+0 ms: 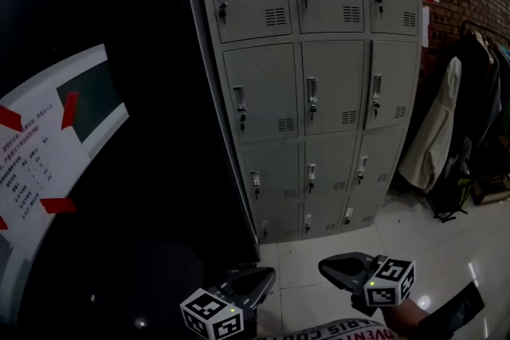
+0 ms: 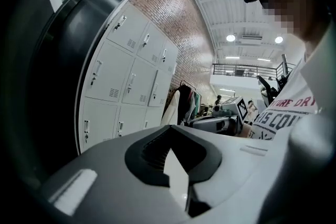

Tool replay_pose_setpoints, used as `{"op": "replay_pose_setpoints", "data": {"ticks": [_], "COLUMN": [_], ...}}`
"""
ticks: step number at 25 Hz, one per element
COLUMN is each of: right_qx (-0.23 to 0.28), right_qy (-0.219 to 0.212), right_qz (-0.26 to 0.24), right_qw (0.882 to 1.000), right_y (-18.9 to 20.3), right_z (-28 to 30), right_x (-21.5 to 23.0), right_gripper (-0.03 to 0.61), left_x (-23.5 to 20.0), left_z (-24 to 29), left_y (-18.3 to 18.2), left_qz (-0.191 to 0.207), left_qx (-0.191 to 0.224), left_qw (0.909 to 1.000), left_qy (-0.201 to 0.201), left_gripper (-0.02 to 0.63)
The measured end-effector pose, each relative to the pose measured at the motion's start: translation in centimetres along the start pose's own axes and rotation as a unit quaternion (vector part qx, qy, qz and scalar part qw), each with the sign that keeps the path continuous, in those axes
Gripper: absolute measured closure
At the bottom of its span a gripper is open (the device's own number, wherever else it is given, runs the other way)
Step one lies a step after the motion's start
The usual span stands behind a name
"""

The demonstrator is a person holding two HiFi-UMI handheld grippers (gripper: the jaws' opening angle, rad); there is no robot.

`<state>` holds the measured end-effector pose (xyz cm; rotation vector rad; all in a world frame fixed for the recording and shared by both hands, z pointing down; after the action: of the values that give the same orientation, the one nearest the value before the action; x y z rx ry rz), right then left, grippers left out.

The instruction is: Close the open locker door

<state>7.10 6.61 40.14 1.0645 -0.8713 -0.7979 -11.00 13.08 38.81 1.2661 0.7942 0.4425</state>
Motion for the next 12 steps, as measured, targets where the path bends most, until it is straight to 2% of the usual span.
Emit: {"op": "replay_pose_setpoints", "data": {"ticks": [5, 12], "right_qx": [0.006, 0.006], "right_qy": [-0.003, -0.007], "right_qz": [-0.004, -0.011], "right_qw": [1.000, 1.000], "right_y": [-0.5, -0.1], "right_z": [-2.4, -3.9], "right_x": [-1.4, -2.2], "right_gripper": [0.584, 0.584], "left_x": [3.1, 4.8], "left_z": [0.3, 0.6], "left_y": [-0.4, -0.7], "left_qz": [0.007, 0.018], "left_qx": [0.003, 0.013], "left_qw": [0.9999, 0.9997], "left_qy": [0.012, 0.010], "left_gripper": [0.609, 0.609]}}
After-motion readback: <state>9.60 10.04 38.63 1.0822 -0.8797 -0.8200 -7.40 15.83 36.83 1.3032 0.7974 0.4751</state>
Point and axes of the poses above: the fingertips, and each gripper's own axes: z forward along the fingers, x to its right, y out of its underside, the point moved 6 cm from there along -z, backward along the fingers, and after that the axes turned 12 degrees about y, right-handed, at the moved point
